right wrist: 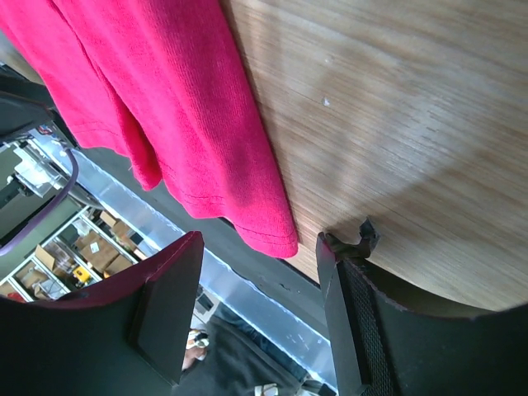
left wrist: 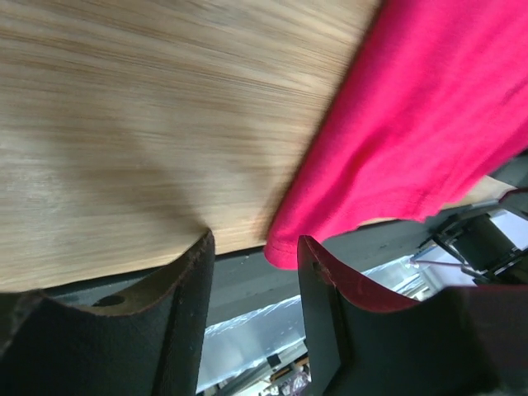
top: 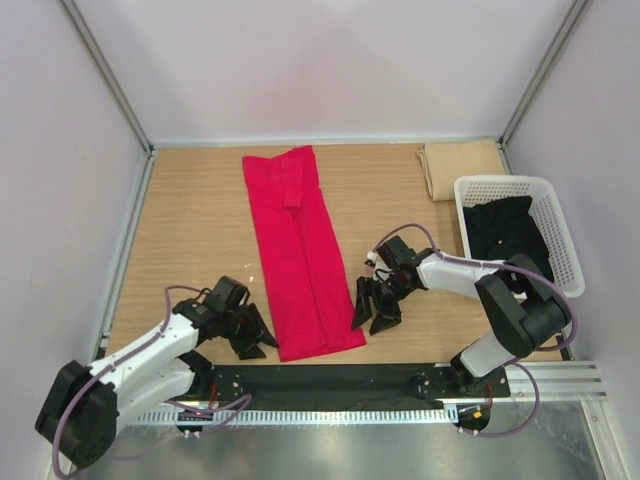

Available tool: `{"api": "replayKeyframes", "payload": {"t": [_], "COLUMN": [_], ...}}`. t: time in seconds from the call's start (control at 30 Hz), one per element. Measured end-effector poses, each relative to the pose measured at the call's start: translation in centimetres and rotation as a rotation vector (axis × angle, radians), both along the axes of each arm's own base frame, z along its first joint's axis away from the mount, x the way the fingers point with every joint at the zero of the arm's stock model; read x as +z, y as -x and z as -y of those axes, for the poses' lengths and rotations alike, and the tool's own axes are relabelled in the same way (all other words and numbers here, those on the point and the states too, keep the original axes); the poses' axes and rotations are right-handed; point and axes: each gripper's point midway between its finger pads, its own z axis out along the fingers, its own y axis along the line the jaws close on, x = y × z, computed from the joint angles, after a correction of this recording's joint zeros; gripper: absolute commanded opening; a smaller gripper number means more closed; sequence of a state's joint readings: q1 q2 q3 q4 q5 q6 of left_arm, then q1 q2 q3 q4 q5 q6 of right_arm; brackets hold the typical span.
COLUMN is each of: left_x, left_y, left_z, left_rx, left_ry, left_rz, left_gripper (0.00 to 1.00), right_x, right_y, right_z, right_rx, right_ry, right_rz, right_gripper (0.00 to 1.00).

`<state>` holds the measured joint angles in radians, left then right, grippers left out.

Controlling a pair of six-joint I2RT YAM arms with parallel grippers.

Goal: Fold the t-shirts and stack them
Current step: Fold the tshirt

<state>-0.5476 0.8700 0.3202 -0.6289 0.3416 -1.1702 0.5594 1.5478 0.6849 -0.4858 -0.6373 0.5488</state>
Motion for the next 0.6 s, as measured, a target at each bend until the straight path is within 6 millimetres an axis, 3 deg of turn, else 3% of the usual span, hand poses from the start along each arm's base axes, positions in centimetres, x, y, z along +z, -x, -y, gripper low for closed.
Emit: {"api": "replayKeyframes", "payload": {"t": [0.23, 0.6], "left_x": [-0.4, -0.4], "left_y": [0.5, 0.7], "left_z": [1.3, 2.4], "left_rx": [-0.035, -0.04], "left_ry": [-0.003, 0.022], "left_rz": [-0.075, -0.093], "left_gripper": [0.5, 0.45], "right_x": [0.0, -0.1], "right_y": [-0.2, 0.1], "right_z": [0.2, 0.5], "right_rx": [-0.006, -0.008], "right_ry": [0.013, 0.016], "right_rz": [0.02, 0.029], "right_gripper": [0.64, 0.64]}}
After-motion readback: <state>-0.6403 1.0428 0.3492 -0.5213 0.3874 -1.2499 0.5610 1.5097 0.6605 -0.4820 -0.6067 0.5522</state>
